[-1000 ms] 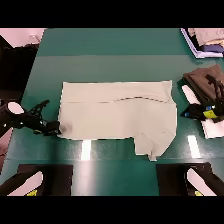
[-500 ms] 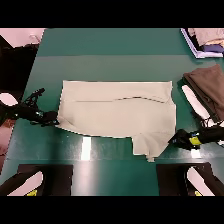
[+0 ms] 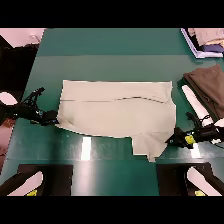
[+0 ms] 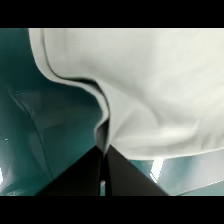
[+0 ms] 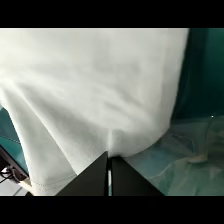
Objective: Fold the shirts.
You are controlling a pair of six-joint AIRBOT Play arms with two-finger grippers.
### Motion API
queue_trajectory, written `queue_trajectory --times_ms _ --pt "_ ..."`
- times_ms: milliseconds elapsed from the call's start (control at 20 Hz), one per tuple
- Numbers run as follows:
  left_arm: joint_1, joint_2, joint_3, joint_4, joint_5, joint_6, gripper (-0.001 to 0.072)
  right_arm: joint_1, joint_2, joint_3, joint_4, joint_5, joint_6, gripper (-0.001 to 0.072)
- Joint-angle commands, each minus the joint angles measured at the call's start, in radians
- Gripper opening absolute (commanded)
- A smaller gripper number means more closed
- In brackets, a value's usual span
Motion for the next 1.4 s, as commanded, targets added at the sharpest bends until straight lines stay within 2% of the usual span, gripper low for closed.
queue_trajectory --times_ms 0,200,350,500,700,950,1150,1350 --pt "0.000 0.038 0.002 0.047 -0.007 0.000 0.0026 -0.001 0.088 0.055 -0.072 0.056 -0.002 0.0015" --pt "0.000 0.219 0.001 0.061 -0.120 -0.009 0.0026 -0.001 0.311 0.187 -0.195 0.241 0.072 0.0014" --pt "0.000 0.368 0.001 0.025 -0.227 -0.111 0.0026 -0.001 0.446 0.283 -0.197 0.289 0.121 0.0013" --pt "0.000 0.458 0.002 -0.059 -0.160 -0.129 0.0026 0.002 0.452 0.380 -0.176 0.251 0.123 0.0013" --pt "0.000 0.403 0.001 -0.104 0.027 -0.084 0.0026 0.137 0.287 0.486 -0.173 0.111 0.118 0.0013" --pt "0.000 0.156 0.037 -0.106 0.150 -0.040 0.0026 0.367 0.003 0.588 -0.267 -0.037 0.127 0.0013" --pt "0.000 -0.039 0.148 -0.109 0.259 -0.040 0.0027 0.397 -0.181 0.698 -0.267 -0.111 0.146 0.0013" --pt "0.000 -0.196 0.285 -0.117 0.285 -0.040 0.0027 0.397 -0.333 0.832 -0.266 -0.114 0.154 0.0013"
